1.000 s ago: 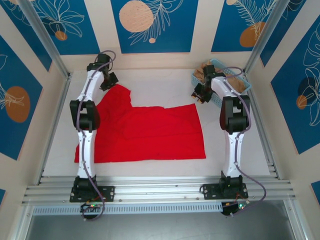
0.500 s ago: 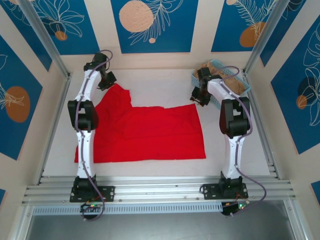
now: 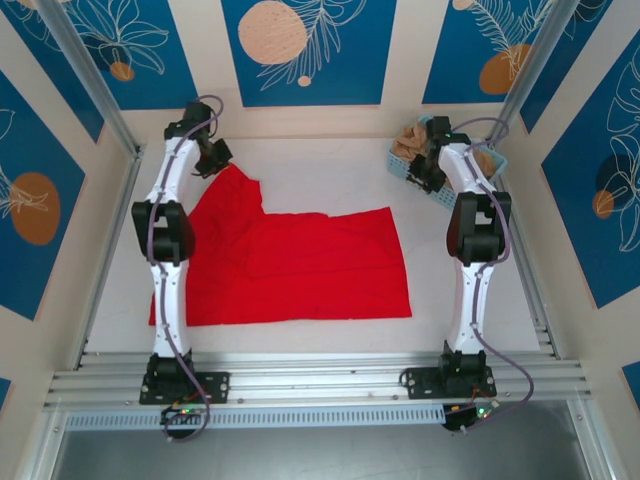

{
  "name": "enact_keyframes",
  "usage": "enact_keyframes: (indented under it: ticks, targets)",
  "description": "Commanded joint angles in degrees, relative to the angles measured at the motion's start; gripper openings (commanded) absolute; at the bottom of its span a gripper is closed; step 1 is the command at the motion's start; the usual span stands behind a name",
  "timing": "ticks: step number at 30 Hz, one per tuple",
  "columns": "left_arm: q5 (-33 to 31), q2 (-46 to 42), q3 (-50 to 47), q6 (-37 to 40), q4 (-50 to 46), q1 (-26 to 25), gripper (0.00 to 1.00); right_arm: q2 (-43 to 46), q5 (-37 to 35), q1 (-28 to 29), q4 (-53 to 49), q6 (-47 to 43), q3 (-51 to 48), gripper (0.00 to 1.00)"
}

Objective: Fold and stack the t-shirts

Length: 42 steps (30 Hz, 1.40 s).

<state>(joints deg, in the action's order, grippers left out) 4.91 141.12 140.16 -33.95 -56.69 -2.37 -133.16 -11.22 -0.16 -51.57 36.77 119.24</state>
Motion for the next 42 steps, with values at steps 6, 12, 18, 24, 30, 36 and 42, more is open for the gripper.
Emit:
enact_keyframes:
  ticks: [6,12,18,24,30,36,42]
  targets:
    - [0.27,-7.02,-5.90,0.75,-0.88,-0.09,0.00,1.57,5.01,1.88,-1.31,-5.57,4.46,0.31]
    - [-1.12,-8.73,-8.10,2.87,-1.17,0.00,0.00,13.10,4.19,5.22,5.37,-5.66,-13.12,0.37]
    - [-1.31,-9.32,-8.06,2.97,-1.06,0.09,0.00,9.53,4.65,7.84,3.88,-5.31,-15.61,0.42]
    - [-0.28,-9.89,-7.97,2.96,-1.22,0.31,0.00,2.91,3.93,8.53,1.21,-5.05,-10.85,0.38]
    - [0.17,-10.01,-7.93,3.38,-1.83,0.78,0.00,-0.05,3.59,8.64,-0.34,-5.27,-7.83,0.29]
    - [0.10,-10.79,-7.88,3.86,-2.27,1.14,0.00,-0.01,3.39,8.71,-0.37,-5.22,-8.77,0.19]
    - [-0.66,-12.80,-8.43,4.31,-3.76,1.14,0.00,2.38,3.53,8.83,0.42,-6.35,-9.77,0.05]
